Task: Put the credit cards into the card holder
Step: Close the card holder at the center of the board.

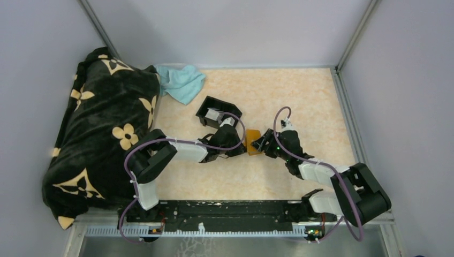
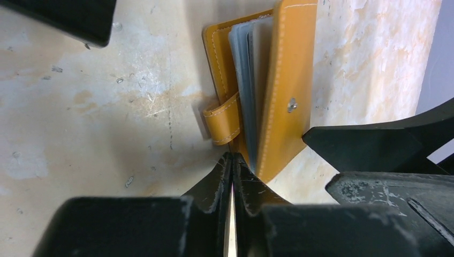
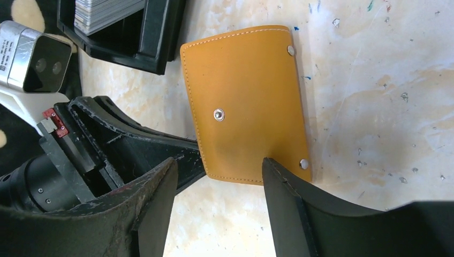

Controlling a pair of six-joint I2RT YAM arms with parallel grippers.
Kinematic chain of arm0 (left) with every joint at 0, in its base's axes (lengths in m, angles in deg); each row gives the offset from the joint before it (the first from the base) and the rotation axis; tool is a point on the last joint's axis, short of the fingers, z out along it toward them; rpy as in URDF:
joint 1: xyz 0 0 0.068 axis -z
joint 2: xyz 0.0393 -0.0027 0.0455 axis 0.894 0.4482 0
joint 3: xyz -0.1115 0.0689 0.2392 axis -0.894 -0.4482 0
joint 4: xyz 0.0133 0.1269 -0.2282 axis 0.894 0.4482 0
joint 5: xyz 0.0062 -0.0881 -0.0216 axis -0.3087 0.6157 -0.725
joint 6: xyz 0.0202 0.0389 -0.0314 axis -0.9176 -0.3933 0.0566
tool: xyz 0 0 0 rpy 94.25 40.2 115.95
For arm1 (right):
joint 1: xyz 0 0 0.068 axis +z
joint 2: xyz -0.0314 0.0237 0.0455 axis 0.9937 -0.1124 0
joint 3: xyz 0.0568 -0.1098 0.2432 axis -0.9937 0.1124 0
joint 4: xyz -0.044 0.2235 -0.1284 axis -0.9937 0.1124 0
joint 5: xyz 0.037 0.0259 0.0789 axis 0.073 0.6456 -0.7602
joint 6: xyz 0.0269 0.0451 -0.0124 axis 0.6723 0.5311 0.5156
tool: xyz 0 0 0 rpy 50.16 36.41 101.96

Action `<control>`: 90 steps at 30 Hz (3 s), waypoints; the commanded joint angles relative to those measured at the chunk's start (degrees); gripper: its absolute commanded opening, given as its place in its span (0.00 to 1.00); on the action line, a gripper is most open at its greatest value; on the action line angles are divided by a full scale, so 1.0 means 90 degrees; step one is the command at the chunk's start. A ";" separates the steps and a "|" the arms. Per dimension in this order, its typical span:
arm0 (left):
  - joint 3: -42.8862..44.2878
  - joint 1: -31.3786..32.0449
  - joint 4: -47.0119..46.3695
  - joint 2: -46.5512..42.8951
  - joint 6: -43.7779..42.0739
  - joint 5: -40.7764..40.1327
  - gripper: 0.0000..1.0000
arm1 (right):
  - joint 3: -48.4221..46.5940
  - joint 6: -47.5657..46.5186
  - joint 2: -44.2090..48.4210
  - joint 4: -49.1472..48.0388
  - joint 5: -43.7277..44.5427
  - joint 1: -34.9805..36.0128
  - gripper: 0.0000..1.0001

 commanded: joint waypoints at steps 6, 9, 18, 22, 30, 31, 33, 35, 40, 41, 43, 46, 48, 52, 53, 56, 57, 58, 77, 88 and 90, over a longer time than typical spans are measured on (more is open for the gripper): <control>-0.0333 0.0018 0.1555 0.0336 -0.0009 -0.0574 0.19 | 0.0028 0.0194 -0.0777 -0.0915 0.0066 0.0048 0.55; -0.0291 0.0014 0.1565 0.0341 0.0167 -0.0748 0.22 | 0.0106 0.0276 -0.0914 -0.0942 0.0170 0.0048 0.49; -0.0549 0.0012 0.1443 0.0288 0.1027 -0.1294 0.29 | 0.0206 0.0466 -0.1312 -0.0979 0.0312 0.0114 0.39; -0.0661 0.0016 0.1449 0.0211 0.1278 -0.1503 0.30 | 0.0118 0.0450 -0.1542 -0.0809 0.0323 0.0114 0.36; -0.1029 0.0017 0.1595 -0.0210 0.1335 -0.1692 0.28 | -0.0033 0.0027 -0.0819 0.0150 0.0759 0.0299 0.40; -0.1121 0.0018 0.1586 -0.0328 0.1330 -0.1714 0.28 | -0.0076 -0.0026 -0.0639 0.0335 0.0792 0.0310 0.43; -0.1262 0.0018 0.1633 -0.0572 0.1294 -0.1779 0.27 | -0.0136 -0.0117 -0.0281 0.0578 0.0850 0.0321 0.50; -0.1313 0.0019 0.1706 -0.0825 0.1190 -0.1851 0.27 | -0.0193 -0.0215 0.0076 0.0803 0.0920 0.0322 0.56; -0.1345 0.0102 0.1360 -0.1313 0.0719 -0.1752 0.26 | -0.0318 -0.0303 0.0678 0.1368 0.1292 0.0314 0.63; -0.1323 0.0130 0.1233 -0.1359 0.0596 -0.1691 0.26 | -0.0323 -0.0320 0.0738 0.1431 0.1365 0.0307 0.63; -0.1208 0.0199 0.1088 -0.1390 0.0357 -0.1590 0.27 | -0.0284 -0.0327 0.0842 0.1447 0.1445 0.0312 0.64; -0.1029 0.0283 0.0914 -0.1323 0.0039 -0.1411 0.27 | -0.0230 -0.0353 0.0937 0.1464 0.1551 0.0267 0.65; -0.0993 0.0305 0.0722 -0.1299 -0.0084 -0.1260 0.28 | -0.0159 -0.0356 0.0967 0.1430 0.1573 0.0168 0.65; -0.0922 0.0325 0.0418 -0.1399 -0.0269 -0.1012 0.28 | 0.0032 -0.0375 0.0943 0.1204 0.1357 -0.0175 0.66; -0.0881 0.0327 0.0325 -0.1442 -0.0321 -0.0960 0.28 | 0.0066 -0.0384 0.0885 0.1126 0.1285 -0.0258 0.66; -0.0565 0.0368 0.0305 -0.1530 -0.0508 -0.0945 0.29 | 0.0147 -0.0395 0.0623 0.0835 0.1033 -0.0412 0.66; -0.0425 0.0384 0.0342 -0.1537 -0.0587 -0.0959 0.29 | 0.0154 -0.0395 0.0516 0.0701 0.0973 -0.0428 0.66; -0.0260 0.0390 0.0388 -0.1529 -0.0676 -0.0954 0.29 | 0.0155 -0.0396 0.0409 0.0610 0.0906 -0.0430 0.66; 0.1524 0.0476 0.1478 -0.0122 -0.1085 -0.0795 0.30 | 0.0434 -0.0359 0.0010 0.0183 0.0542 -0.0440 0.66; 0.0912 0.0479 0.1490 -0.0013 -0.0757 -0.1066 0.30 | 0.0624 -0.0233 -0.0087 -0.0127 0.0266 -0.0440 0.66; 0.0800 0.0484 0.1489 0.0026 -0.0703 -0.1064 0.30 | 0.0691 -0.0198 -0.0145 -0.0224 0.0239 -0.0440 0.66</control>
